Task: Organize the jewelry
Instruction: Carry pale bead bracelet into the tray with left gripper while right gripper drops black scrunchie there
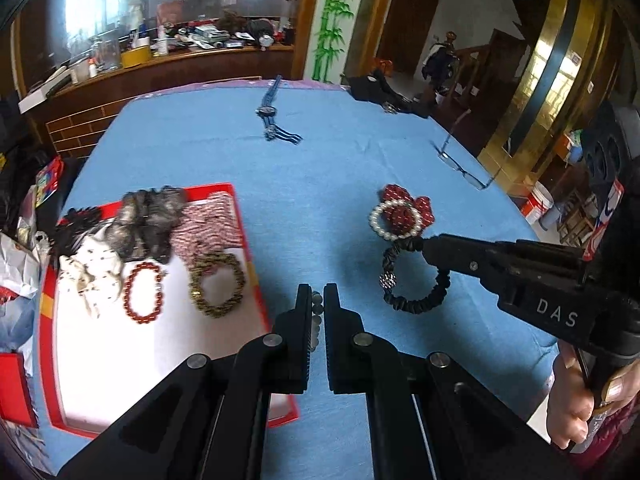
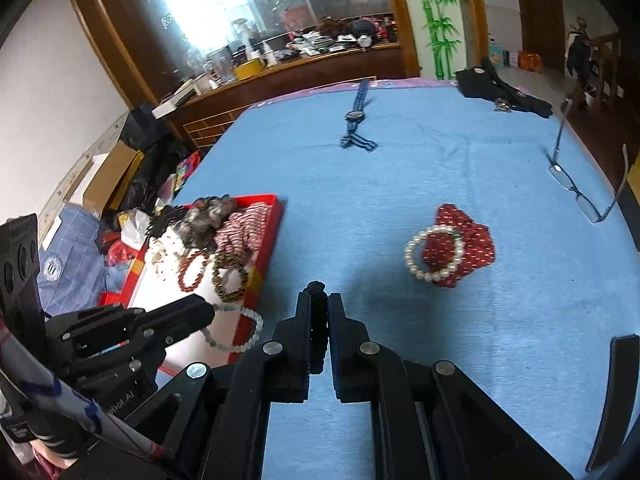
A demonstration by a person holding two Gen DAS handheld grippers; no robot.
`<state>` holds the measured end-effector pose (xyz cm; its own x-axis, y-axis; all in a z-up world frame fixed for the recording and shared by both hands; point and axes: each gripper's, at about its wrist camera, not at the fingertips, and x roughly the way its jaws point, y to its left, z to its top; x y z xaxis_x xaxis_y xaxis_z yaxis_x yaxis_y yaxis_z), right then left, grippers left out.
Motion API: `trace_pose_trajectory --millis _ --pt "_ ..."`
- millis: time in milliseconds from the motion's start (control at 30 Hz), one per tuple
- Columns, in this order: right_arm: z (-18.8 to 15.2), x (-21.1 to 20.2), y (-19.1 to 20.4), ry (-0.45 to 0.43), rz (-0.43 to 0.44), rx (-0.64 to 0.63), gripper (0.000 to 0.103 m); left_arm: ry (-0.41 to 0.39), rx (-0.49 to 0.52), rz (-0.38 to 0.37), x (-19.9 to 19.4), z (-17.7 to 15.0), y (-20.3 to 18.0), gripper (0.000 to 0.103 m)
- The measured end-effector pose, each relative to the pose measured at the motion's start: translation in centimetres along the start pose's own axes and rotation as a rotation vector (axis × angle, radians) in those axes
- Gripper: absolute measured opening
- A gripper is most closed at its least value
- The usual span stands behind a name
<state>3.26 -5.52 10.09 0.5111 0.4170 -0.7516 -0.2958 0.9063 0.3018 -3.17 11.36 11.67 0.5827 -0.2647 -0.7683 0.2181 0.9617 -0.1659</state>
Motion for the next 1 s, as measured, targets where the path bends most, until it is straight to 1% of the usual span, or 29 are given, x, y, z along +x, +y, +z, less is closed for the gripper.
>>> trace_pose_trajectory --millis 300,467,700,867,1000 --pt "0.1 1.3 4.3 0.028 0.036 -0.075 0.009 -0.049 -0.061 0.052 -3.1 -0.9 4.8 0.005" --pt "-0.2 2.8 7.4 0.061 0.065 -0.128 0.009 -0.059 -0.117 0.092 -4.2 -1.8 8.4 0.005" --pt "-0.6 5.6 11.8 0.115 0.113 -0.198 0.009 -0.049 -0.191 0.156 -4.9 -3.1 13.6 0.005" --pt "-1.0 7.7 15.2 0.151 0.151 -0.241 0.009 -0.031 -0.227 0.188 -4.4 -3.7 16.4 0.005" --pt "-1.0 9.6 16.8 0.185 0.177 -0.247 0.009 -0.015 -0.258 0.214 -3.8 -3.9 18.6 0.005"
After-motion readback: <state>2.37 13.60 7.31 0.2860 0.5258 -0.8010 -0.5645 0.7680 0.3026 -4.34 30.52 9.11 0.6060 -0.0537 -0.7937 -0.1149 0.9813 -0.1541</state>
